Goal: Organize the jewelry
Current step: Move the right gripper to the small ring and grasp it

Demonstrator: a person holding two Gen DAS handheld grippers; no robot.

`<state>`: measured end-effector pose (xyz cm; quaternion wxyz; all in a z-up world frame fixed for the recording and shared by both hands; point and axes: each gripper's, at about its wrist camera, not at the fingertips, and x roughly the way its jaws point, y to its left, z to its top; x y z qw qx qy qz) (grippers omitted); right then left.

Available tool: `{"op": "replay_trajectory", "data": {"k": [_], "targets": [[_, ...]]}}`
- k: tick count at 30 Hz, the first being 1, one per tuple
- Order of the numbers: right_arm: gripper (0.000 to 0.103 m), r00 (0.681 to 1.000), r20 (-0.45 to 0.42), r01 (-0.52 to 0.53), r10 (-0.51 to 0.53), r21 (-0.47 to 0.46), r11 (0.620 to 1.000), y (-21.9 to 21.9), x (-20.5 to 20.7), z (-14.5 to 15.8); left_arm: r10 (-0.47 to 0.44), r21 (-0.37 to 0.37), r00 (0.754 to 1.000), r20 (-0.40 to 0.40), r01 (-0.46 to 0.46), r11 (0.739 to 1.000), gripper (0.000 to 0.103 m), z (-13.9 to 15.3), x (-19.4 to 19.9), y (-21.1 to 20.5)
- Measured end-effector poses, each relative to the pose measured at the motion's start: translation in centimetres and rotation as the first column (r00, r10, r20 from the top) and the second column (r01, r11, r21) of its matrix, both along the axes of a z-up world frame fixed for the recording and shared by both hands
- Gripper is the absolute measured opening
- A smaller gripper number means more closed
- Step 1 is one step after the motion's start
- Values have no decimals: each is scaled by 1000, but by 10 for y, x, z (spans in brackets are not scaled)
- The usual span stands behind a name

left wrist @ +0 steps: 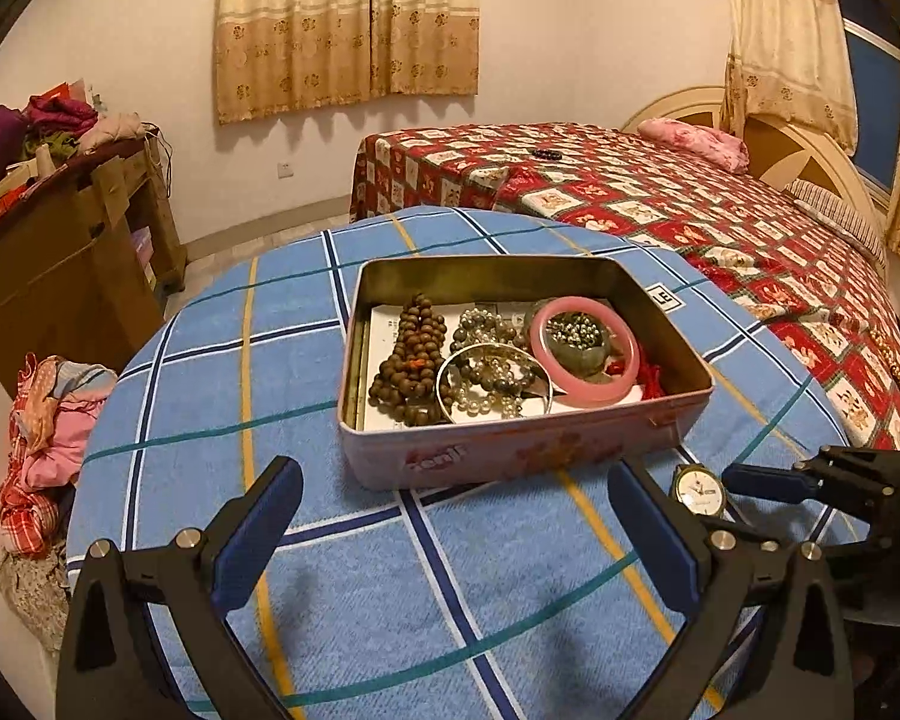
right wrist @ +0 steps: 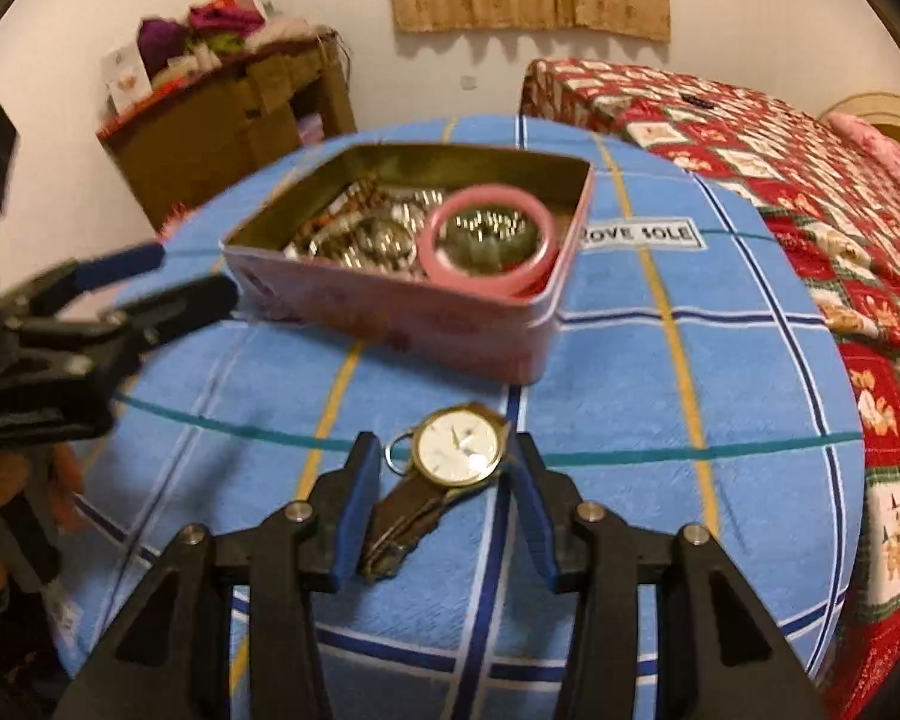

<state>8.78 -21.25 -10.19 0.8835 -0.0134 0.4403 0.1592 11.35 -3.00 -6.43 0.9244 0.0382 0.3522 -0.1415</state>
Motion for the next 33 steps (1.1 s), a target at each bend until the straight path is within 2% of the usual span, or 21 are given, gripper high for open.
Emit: {"op": "replay_trajectory", "data": {"k": [2, 6, 8, 10, 12, 14, 15, 16, 19, 25, 30, 33], "targets": [[45, 1000, -16, 11, -11, 9, 1000, -7, 0, -3, -2, 9, 1000, -1, 2, 1000, 102, -1, -1, 0], [44, 996, -22, 82, -83, -36, 996, -30, -7, -3, -3, 6, 1000, -2, 3, 1000, 102, -3, -1, 2], [42, 992, -19, 120, -121, -43, 992, -43, -7, -1, 0, 5, 1000, -5, 0, 1000, 102, -3, 0, 2], [42, 989, 16, 149, -149, -94, 984, -47, -10, 3, -1, 8, 1000, -6, 1, 1000, 102, -4, 0, 1], [43, 991, 60, 126, -122, -59, 990, -43, -16, 12, 2, 14, 1000, -7, -2, 1000, 102, -4, 0, 1], [40, 995, 90, 41, -42, 15, 999, -29, -28, 21, 15, 17, 1000, -3, -15, 1000, 102, -4, 0, 3], [39, 996, 90, -18, 12, 62, 998, -18, -33, 23, 18, 16, 1000, -4, -18, 1000, 102, -4, 1, 4], [37, 996, 77, -48, 42, 71, 996, -10, -36, 22, 22, 14, 1000, -8, -22, 1000, 102, -4, 1, 5], [33, 995, 37, -94, 92, 54, 994, 13, -33, 11, 23, 22, 1000, -10, -23, 999, 102, -4, 2, 5], [31, 1000, 11, -28, 28, 20, 999, 8, -14, -4, 27, 12, 1000, -13, -27, 1000, 102, -5, 2, 7], [33, 998, 14, -63, 63, -19, 998, 20, -9, -3, 29, 1, 999, -27, -29, 1000, 102, -10, 3, 6], [24, 998, 19, -63, 64, -51, 997, 23, -9, -4, 24, 0, 999, -29, -24, 1000, 102, -10, 2, 5]]}}
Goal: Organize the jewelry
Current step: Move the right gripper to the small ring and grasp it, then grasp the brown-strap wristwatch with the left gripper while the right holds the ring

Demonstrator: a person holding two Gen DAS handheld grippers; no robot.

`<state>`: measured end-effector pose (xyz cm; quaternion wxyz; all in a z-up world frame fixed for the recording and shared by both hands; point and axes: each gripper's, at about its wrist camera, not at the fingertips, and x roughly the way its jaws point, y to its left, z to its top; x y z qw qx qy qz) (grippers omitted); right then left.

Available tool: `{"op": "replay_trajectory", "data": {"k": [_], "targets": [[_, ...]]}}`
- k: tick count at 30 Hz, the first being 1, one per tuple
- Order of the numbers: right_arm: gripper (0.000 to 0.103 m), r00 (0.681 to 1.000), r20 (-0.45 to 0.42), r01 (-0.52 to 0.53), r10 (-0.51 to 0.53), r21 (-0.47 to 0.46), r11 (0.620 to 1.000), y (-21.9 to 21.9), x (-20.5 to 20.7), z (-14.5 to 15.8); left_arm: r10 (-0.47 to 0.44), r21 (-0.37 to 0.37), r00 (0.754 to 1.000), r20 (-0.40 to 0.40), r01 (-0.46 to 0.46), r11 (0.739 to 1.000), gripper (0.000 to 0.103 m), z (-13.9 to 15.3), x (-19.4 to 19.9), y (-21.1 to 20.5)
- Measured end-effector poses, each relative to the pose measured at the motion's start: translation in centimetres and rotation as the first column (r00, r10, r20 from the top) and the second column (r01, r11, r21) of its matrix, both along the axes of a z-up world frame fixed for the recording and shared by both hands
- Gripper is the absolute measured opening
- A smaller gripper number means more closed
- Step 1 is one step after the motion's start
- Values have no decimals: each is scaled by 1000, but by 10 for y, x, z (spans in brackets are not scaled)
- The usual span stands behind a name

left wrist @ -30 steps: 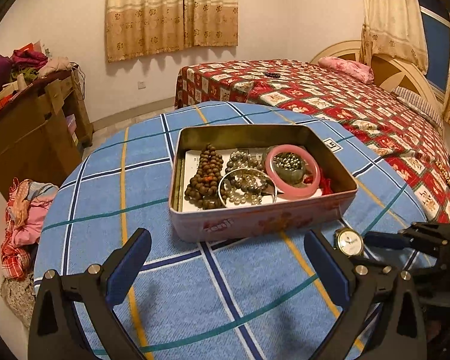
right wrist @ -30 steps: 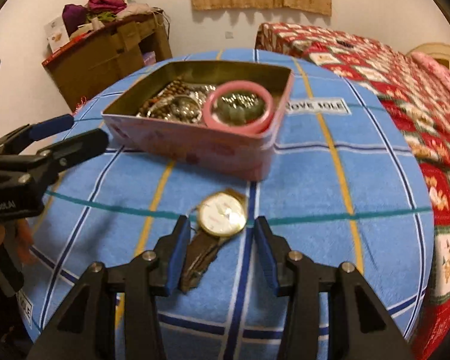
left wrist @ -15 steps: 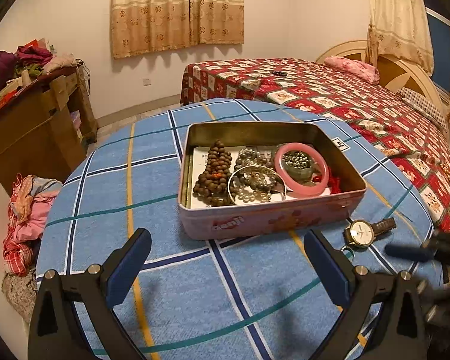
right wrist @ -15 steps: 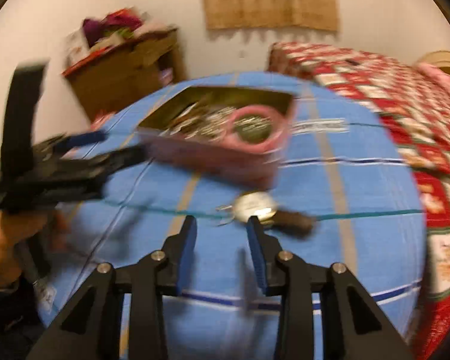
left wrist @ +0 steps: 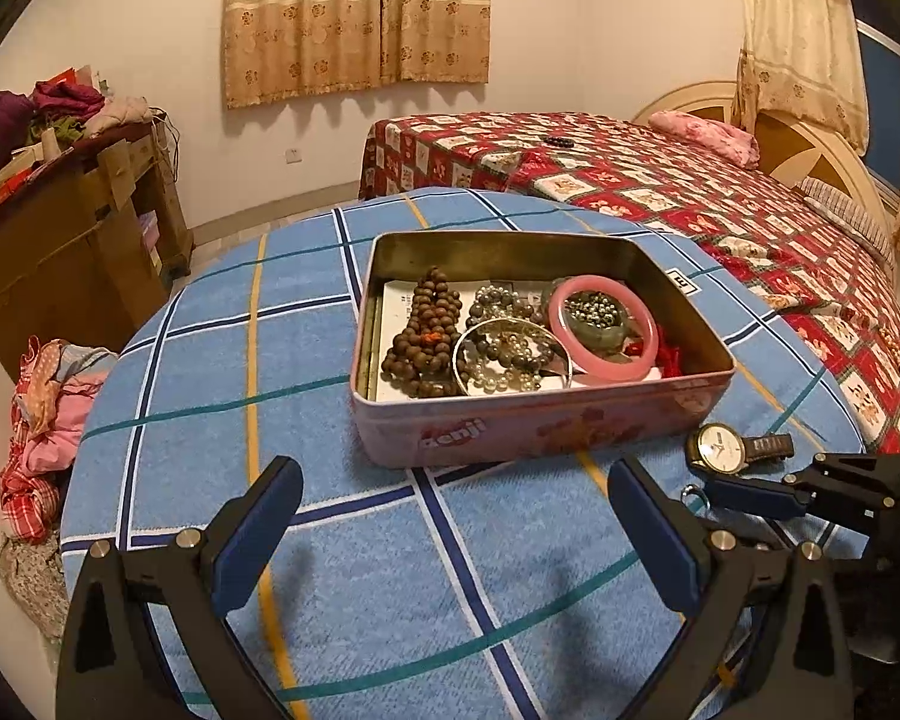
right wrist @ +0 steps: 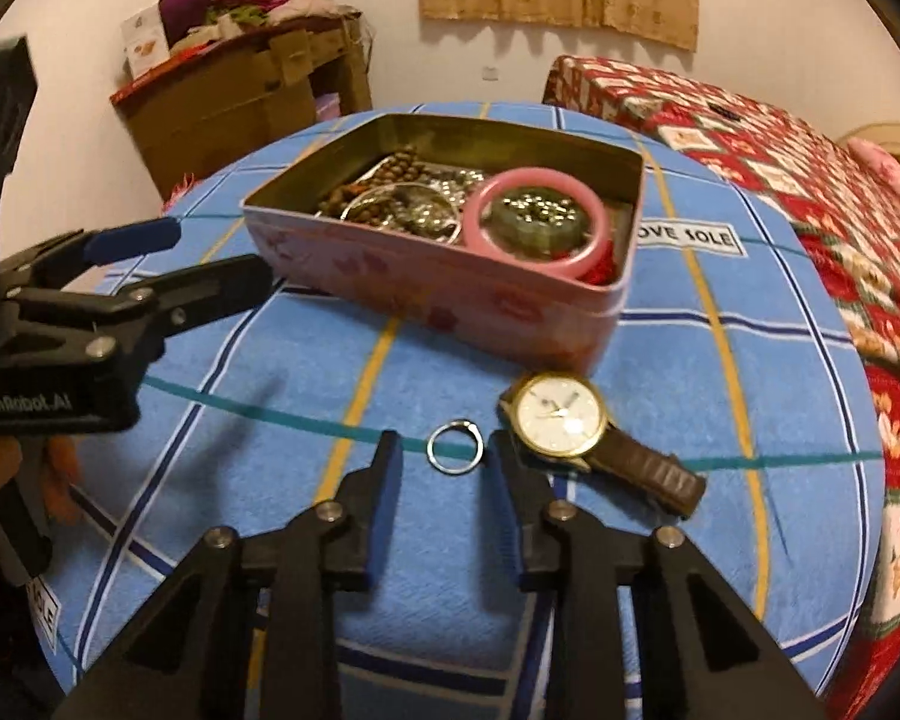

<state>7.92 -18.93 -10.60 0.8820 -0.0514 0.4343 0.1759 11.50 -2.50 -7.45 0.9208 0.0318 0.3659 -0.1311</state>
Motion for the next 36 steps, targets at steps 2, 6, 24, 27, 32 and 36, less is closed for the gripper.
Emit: {"op": "replay_trajectory", "data": {"k": [2, 6, 24, 27, 32, 36], "targets": [[22, 1000, -2, -4, 4, 2, 1000, -1, 1, 0, 1, 1, 1000, 1, -1, 1000, 102, 0, -1, 0], [21, 1000, -1, -23, 23, 16, 1000, -2, -1, 1, 4, 1, 1000, -3, -4, 1000, 102, 0, -4, -2], [21, 980, 89, 175, -179, 43, 984, -130, -37, 24, -58, -71, 992, -114, 50, 996, 102, -12, 2, -109], [21, 980, 92, 171, -177, 63, 983, -136, -39, 24, -4, -105, 994, -113, -8, 994, 102, -8, 6, -114], [21, 977, 103, 181, -188, 81, 980, -150, -41, 24, 69, -70, 989, -129, -78, 994, 102, -12, 18, -135], [21, 975, 114, 183, -193, 91, 979, -156, -44, 26, 64, 67, 985, -158, -53, 996, 102, -29, 22, -161]]}}
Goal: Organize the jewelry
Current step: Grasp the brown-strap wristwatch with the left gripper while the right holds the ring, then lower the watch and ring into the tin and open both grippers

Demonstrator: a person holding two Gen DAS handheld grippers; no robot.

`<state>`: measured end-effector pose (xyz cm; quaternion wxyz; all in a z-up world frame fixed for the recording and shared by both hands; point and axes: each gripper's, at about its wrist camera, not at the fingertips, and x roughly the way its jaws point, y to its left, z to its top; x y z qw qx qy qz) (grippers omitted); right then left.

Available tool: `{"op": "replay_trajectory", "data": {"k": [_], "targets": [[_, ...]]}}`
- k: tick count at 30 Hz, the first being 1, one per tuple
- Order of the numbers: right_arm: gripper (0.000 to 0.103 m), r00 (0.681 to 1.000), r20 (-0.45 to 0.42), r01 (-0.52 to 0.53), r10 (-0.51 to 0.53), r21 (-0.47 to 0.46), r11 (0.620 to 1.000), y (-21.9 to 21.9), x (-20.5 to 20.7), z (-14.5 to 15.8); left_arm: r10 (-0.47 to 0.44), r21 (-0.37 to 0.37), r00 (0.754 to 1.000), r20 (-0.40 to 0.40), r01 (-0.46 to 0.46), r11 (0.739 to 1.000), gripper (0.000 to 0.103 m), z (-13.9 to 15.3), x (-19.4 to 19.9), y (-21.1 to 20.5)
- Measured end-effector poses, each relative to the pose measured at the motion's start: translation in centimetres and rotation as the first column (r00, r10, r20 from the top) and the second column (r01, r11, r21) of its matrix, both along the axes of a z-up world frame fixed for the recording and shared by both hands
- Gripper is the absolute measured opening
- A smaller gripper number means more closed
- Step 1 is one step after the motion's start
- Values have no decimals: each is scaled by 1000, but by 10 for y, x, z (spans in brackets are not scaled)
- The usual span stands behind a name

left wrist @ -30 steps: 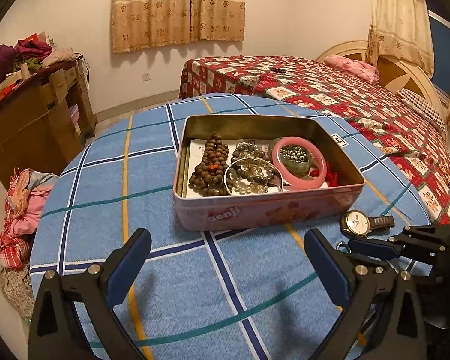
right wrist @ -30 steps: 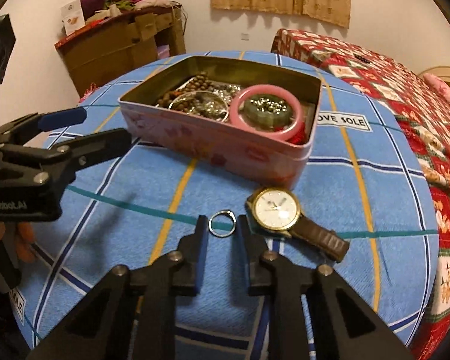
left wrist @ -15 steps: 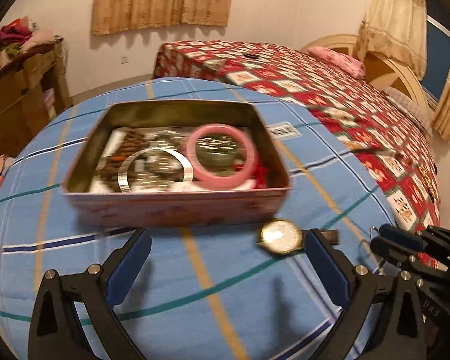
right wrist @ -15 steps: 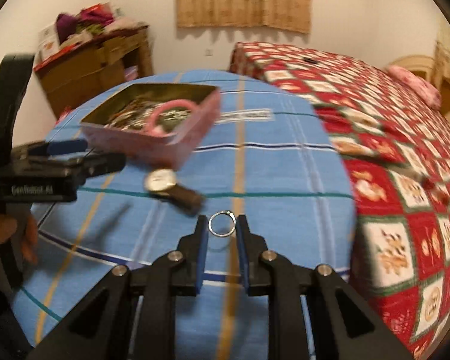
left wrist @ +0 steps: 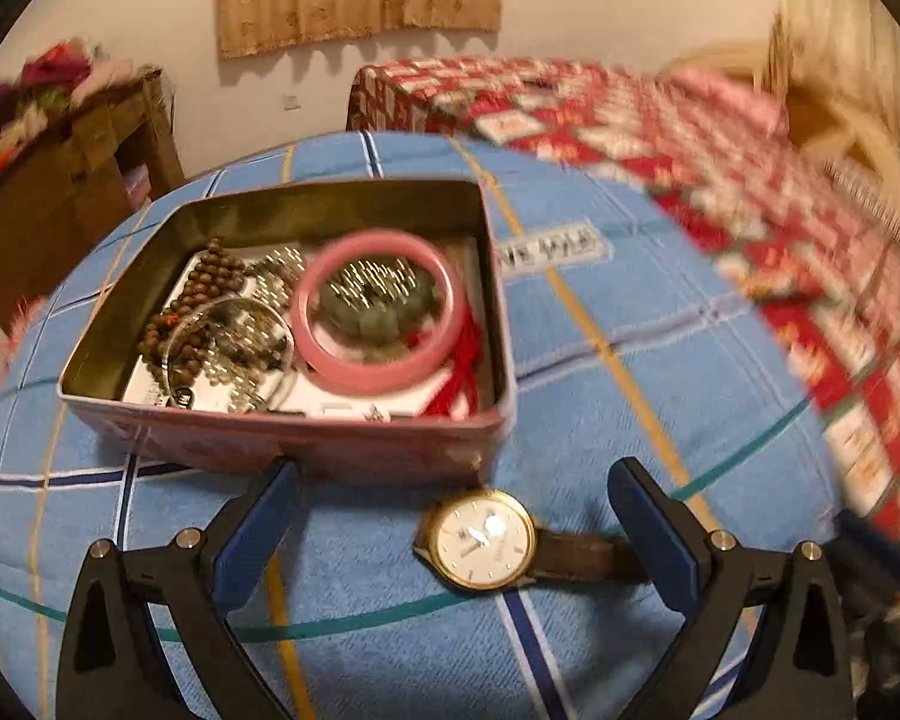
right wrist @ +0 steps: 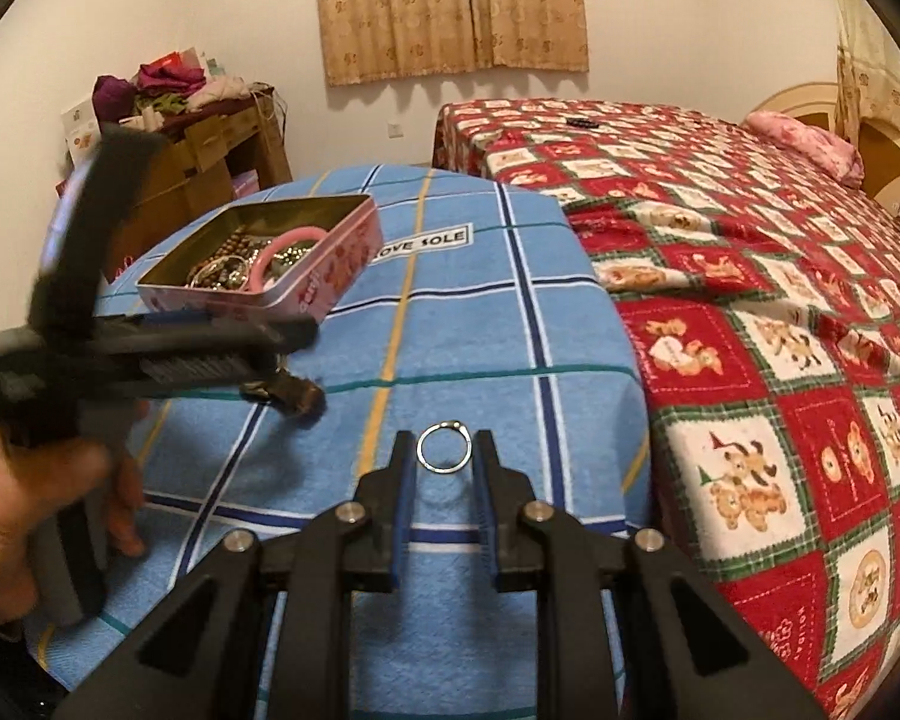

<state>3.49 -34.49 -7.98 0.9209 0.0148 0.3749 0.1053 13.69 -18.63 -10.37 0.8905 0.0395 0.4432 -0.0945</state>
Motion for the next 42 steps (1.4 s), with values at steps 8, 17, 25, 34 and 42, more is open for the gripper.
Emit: {"op": "replay_trajectory", "data": {"k": [8, 17, 25, 34, 42], "targets": [[21, 1000, 20, -14, 14, 15, 1000, 0, -2, 4, 6, 38, 998, -67, -4, 999, 102, -10, -14, 48], [21, 998, 26, -49, 49, 5, 999, 17, -4, 3, -65, -52, 996, -56, 62, 997, 102, -9, -11, 53], [21, 998, 41, -55, 55, 6, 998, 20, -4, 6, -211, -20, 977, -29, 210, 977, 65, -4, -18, 25], [21, 995, 63, -77, 76, 13, 997, 29, 0, 16, -302, -75, 953, -7, 301, 951, 36, 19, -38, 38], [21, 982, 113, -155, 153, 12, 988, 66, 33, 41, -261, -80, 955, 143, 274, 958, 36, 88, -33, 80]]}}
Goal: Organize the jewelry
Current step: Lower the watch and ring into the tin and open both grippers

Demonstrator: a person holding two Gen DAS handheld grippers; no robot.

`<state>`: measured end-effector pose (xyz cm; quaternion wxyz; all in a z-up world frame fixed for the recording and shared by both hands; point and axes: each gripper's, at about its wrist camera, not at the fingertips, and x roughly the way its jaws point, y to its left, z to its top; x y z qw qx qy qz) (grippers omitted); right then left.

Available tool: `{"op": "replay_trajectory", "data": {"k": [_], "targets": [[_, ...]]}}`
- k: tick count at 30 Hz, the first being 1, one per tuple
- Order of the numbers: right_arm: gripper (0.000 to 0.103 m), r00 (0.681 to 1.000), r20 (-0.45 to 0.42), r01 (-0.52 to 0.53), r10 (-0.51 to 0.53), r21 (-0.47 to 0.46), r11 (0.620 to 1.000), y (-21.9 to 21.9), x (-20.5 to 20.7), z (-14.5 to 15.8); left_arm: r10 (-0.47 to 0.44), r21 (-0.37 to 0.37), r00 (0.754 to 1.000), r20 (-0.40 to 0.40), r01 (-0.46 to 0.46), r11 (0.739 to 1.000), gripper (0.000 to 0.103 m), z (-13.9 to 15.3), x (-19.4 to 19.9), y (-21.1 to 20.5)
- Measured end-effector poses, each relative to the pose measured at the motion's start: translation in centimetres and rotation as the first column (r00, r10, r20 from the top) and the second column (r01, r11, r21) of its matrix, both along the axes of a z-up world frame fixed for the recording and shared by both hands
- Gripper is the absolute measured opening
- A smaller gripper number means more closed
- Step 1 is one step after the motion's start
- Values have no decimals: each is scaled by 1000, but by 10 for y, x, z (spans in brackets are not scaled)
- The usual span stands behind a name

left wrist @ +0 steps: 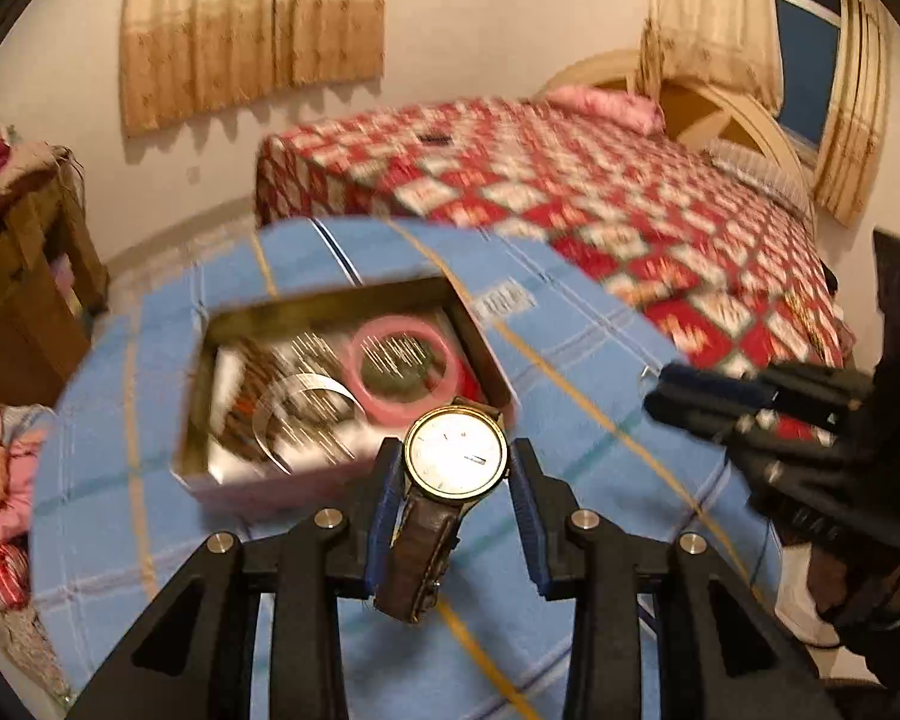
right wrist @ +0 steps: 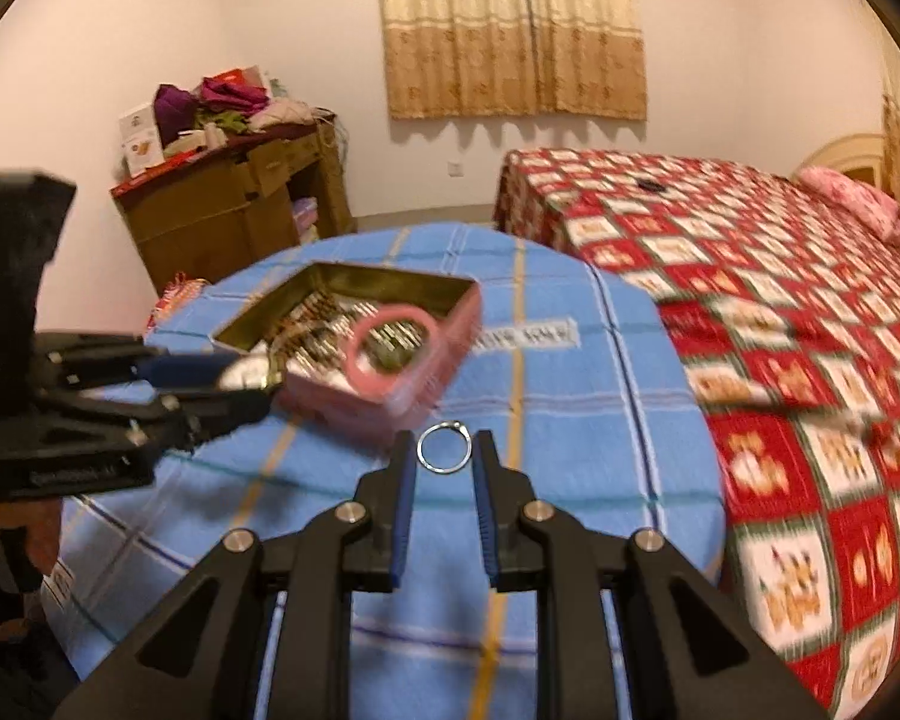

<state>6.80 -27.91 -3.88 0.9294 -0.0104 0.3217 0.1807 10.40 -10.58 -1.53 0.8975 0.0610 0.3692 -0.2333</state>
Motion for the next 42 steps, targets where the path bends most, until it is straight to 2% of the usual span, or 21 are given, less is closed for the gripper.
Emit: {"op": "replay_trajectory", "data": {"k": [2, 6, 13, 21, 22, 23, 24, 25, 26, 27, 28, 29, 31, 36, 42], "targets": [[21, 1000, 13, -26, 26, -7, 1000, 14, 14, 5, 37, 34, 998, 59, -39, 999, 36, 11, 18, 9], [21, 998, 9, -59, 59, -7, 998, 36, 49, 9, 94, 58, 991, 93, -99, 993, 36, 13, 54, 23], [21, 997, -29, -69, 68, -27, 997, 60, 94, -4, 137, 78, 989, 57, -141, 987, 36, -16, 100, 33], [22, 994, -72, -82, 78, -60, 995, 75, 110, -22, 139, 74, 990, 31, -141, 987, 37, -29, 111, 35], [22, 994, -73, -81, 76, -60, 995, 75, 109, -22, 137, 76, 990, 17, -138, 988, 41, -31, 111, 34], [28, 996, -62, -68, 65, -60, 996, 74, 108, -21, 144, 87, 989, 12, -145, 986, 66, -32, 111, 34], [35, 996, -62, -61, 57, -57, 996, 73, 106, -21, 161, 101, 987, 26, -163, 981, 74, -32, 109, 34], [40, 996, -67, -57, 54, -47, 997, 71, 106, -21, 174, 110, 983, 50, -178, 978, 80, -30, 106, 35], [45, 997, -67, -51, 48, -38, 998, 68, 103, -19, 175, 80, 983, 56, -179, 981, 82, -28, 103, 40], [46, 997, -61, -42, 40, -44, 998, 67, 102, -18, 180, 56, 983, 47, -182, 982, 85, -26, 103, 44], [46, 998, -54, -36, 34, -53, 998, 67, 99, -16, 180, 17, 983, 32, -181, 983, 95, -23, 101, 50], [46, 998, -49, -36, 33, -54, 998, 65, 96, -14, 177, 2, 984, 36, -177, 984, 100, -20, 98, 52], [48, 999, -41, -22, 20, -58, 998, 60, 90, -11, 196, -7, 978, 67, -196, 981, 100, -13, 90, 58], [49, 1000, -24, 11, -12, -52, 999, 49, 77, 1, 230, -48, 969, 93, -227, 973, 101, 0, 73, 75], [49, 1000, -8, 8, -9, -51, 999, 51, 67, 8, 256, -60, 960, 115, -250, 966, 101, 11, 59, 90]]}}
